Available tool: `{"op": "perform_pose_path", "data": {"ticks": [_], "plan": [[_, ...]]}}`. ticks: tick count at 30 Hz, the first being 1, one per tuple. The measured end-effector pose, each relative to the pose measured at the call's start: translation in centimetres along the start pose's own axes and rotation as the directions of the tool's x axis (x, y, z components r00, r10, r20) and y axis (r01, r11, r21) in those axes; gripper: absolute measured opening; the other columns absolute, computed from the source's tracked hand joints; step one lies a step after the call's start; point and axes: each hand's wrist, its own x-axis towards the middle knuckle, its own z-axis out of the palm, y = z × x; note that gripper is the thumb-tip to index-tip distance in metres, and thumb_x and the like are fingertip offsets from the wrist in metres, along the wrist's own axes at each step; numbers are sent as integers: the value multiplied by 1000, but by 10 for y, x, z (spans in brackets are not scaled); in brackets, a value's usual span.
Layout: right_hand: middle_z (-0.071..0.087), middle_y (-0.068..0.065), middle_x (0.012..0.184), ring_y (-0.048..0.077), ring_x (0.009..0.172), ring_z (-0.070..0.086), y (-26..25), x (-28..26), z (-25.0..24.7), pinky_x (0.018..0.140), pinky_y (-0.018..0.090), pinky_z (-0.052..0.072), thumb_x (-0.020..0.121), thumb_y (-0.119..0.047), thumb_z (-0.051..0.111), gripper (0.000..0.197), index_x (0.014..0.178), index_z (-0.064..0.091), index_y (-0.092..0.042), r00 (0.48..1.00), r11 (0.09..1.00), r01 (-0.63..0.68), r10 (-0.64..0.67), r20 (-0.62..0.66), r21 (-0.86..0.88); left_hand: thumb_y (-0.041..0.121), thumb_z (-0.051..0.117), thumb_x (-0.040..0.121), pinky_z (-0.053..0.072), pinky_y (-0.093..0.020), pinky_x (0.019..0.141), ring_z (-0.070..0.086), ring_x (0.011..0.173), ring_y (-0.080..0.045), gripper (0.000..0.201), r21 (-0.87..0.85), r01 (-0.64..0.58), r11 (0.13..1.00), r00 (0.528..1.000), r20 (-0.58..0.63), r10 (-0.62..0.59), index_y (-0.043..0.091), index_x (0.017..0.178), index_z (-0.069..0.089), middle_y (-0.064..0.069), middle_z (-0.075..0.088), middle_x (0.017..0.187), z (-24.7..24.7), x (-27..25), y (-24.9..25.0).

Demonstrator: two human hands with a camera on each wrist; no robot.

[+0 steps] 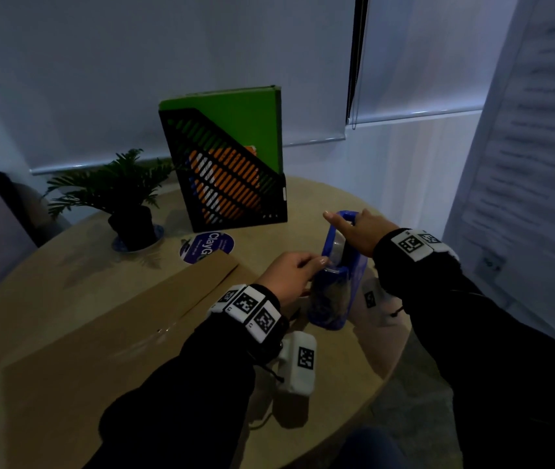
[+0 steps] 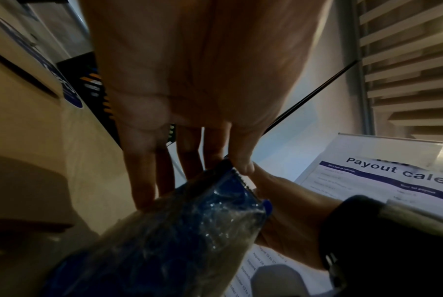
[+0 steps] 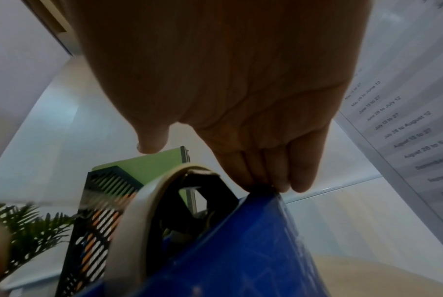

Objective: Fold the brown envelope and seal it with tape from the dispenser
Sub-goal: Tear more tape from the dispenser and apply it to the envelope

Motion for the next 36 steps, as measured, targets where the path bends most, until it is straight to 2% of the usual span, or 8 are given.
{"op": "perform_pose_path", "data": {"ticks": [3, 5, 12, 15, 20, 29, 32, 36], "plan": [[54, 27, 129, 30, 89, 58, -2, 0, -7, 84, 34, 41, 86, -75, 18, 79, 61, 50, -7, 999, 998, 50, -50, 0, -34, 26, 46, 99, 51, -41, 96, 60, 111, -26, 32, 19, 7, 1000, 1000, -15, -7, 1, 109, 63, -16, 65, 114, 1, 3, -1], [58, 28, 123, 32, 88, 58, -2, 1, -8, 87, 35, 43, 90, -71, 18, 75, 56, 43, -9, 998, 997, 56, -57, -3, -55, 26, 45, 100, 50, -42, 96, 59, 109, -26, 29, 28, 9, 1000, 1000, -24, -8, 4, 105, 63, -15, 64, 109, 2, 4, 1], [57, 25, 124, 34, 104, 60, 0, -3, -10, 82, 32, 39, 92, -68, 21, 77, 75, 56, -2, 999, 995, 49, -50, -2, -83, 26, 42, 100, 47, -41, 95, 56, 118, -24, 24, 5, 87, 996, 996, -13, -86, 15, 102, 63, -10, 63, 120, 2, 5, 8], [57, 23, 97, 31, 89, 58, 0, -2, -11, 78, 31, 37, 92, -67, 19, 71, 57, 42, -9, 998, 994, 57, -58, 0, -96, 26, 47, 98, 45, -42, 97, 55, 118, -24, 21, -32, 148, 988, 989, -13, -149, 16, 98, 65, -7, 62, 118, 2, 6, 12], [51, 14, 71, 26, 80, 52, -1, -1, -12, 75, 31, 36, 93, -67, 19, 71, 55, 42, -10, 999, 995, 45, -45, 10, -89, 42, 61, 85, 50, -36, 87, 62, 99, -19, 36, -117, 236, 965, 967, -68, -244, 11, 100, 70, -6, 68, 114, 5, 10, 18], [60, 22, 123, 32, 111, 58, -4, -7, -14, 95, 34, 41, 93, -65, 24, 72, 99, 65, -7, 999, 996, 48, -47, 16, -69, 30, 69, 80, 51, -41, 88, 60, 80, -23, 24, -140, 216, 966, 963, -134, -235, 9, 91, 70, -6, 66, 97, 11, 14, 36], [60, 23, 124, 33, 111, 59, -5, -6, -13, 93, 35, 42, 92, -67, 22, 68, 73, 55, -11, 998, 995, 54, -53, 21, -88, 39, 71, 68, 49, -49, 94, 63, 90, -27, 46, -173, 225, 959, 962, -117, -246, 8, 101, 71, -6, 69, 102, 9, 12, 33], [59, 22, 124, 33, 110, 59, -4, -5, -13, 88, 33, 40, 92, -67, 22, 74, 107, 64, -8, 999, 995, 43, -41, 23, -86, 47, 71, 57, 48, -49, 96, 58, 107, -29, 59, -208, 219, 953, 959, -135, -250, 9, 102, 71, -7, 66, 116, 8, 7, 28]]}}
